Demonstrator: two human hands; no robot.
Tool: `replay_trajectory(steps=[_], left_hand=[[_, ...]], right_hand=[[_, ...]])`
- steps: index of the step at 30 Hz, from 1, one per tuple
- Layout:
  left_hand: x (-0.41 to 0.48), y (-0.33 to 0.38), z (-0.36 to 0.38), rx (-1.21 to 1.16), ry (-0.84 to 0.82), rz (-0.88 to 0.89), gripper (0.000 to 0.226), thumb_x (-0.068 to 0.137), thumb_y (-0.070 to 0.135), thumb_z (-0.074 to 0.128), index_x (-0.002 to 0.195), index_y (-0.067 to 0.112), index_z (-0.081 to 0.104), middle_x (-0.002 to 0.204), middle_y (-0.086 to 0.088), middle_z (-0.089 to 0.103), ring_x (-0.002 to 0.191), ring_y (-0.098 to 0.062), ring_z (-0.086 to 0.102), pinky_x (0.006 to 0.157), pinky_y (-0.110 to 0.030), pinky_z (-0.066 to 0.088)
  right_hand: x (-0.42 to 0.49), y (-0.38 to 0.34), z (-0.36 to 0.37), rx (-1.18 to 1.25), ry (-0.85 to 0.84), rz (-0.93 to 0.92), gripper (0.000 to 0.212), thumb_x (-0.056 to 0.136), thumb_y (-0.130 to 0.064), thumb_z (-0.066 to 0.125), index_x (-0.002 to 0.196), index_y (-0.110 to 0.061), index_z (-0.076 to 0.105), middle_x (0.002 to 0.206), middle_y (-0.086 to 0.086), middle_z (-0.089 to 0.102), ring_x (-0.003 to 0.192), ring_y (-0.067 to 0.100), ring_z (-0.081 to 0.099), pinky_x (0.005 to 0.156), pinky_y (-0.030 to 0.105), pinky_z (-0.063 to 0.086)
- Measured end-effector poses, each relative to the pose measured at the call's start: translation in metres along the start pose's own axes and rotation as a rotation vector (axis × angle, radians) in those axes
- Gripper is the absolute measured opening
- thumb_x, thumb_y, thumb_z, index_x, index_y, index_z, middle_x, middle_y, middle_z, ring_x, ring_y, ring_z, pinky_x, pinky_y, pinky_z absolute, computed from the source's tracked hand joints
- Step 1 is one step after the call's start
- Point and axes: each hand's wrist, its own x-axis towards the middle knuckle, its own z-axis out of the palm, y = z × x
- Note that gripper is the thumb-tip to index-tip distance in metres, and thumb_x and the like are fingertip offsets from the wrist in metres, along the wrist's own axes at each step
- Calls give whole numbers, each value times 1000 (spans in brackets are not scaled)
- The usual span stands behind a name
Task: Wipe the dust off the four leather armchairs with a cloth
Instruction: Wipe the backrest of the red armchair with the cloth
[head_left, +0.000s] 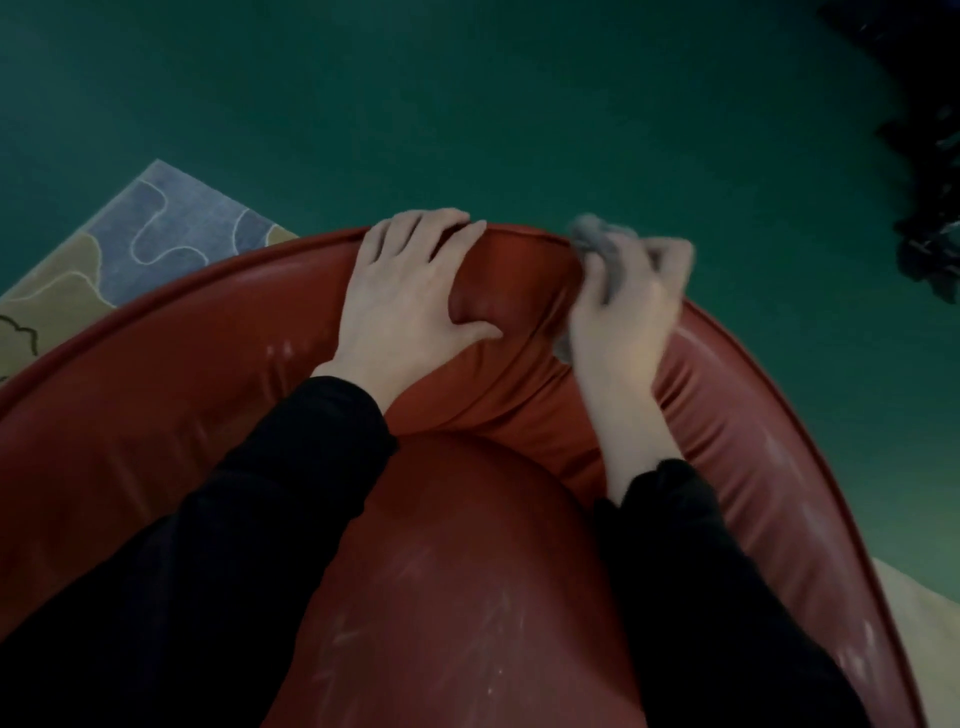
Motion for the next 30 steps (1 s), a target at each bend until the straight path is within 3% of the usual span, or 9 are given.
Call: replay_trajectory(steps=[3, 5, 8, 13, 18, 22, 25, 30], left_hand=[[-1, -3, 1, 14, 11, 11, 86, 68, 61, 70, 139, 18, 49, 139, -2, 50, 129, -28, 42, 110, -42, 23], [-1, -3, 3, 19, 12, 10, 85, 69, 62, 69, 140, 18, 48, 139, -1, 49, 129, -27, 42, 111, -42, 22], [-1, -2, 4, 22, -2, 7, 86, 71, 65, 68, 140, 19, 47, 140, -1, 48, 130, -27, 40, 112, -41, 21], [0, -1, 4, 22, 1, -2, 86, 71, 65, 68, 141, 19, 47, 140, -1, 48, 130, -27, 40, 112, -42, 20], [-1, -1, 4, 46, 8, 7, 85, 70, 62, 71, 140, 19, 47, 139, -1, 49, 130, -28, 41, 112, -44, 24], [-1, -1, 4, 51, 3, -1, 86, 71, 64, 70, 140, 19, 47, 139, -2, 48, 130, -28, 40, 112, -45, 23], [-1, 0, 4, 51, 6, -4, 86, 70, 63, 71, 140, 19, 47, 139, -2, 48, 130, -29, 40, 112, -45, 22], [-3, 1, 1, 50, -3, -10, 87, 71, 62, 71, 141, 18, 46, 142, -3, 46, 132, -29, 38, 113, -46, 22]], right_hand=[[-14, -20, 18, 18, -93, -201, 18, 86, -1, 59, 102, 1, 67, 100, 20, 51, 92, 29, 55, 85, 31, 45], [-19, -14, 16, 8, -91, -227, 19, 87, 0, 59, 105, 2, 66, 100, 22, 51, 92, 31, 55, 83, 33, 46], [-25, 19, -1, -50, -43, -202, 19, 85, 3, 58, 103, 3, 66, 100, 22, 52, 92, 31, 55, 85, 33, 46], [-21, 45, -24, -91, 28, 28, 19, 86, -1, 59, 103, 2, 67, 102, 21, 50, 90, 30, 56, 82, 21, 40], [-24, 14, 0, 10, -51, -181, 20, 86, 1, 60, 104, 3, 67, 100, 21, 52, 91, 29, 56, 81, 29, 47], [-38, 47, -20, -49, -2, -92, 20, 86, 1, 59, 105, 2, 66, 101, 21, 52, 91, 29, 56, 80, 31, 49], [-38, 63, -39, -121, 45, 12, 21, 85, 0, 61, 104, 3, 67, 102, 21, 52, 89, 30, 57, 77, 23, 43], [-16, 51, -30, -58, -45, -131, 18, 86, 0, 60, 103, 2, 67, 100, 20, 52, 90, 29, 55, 81, 29, 47]])
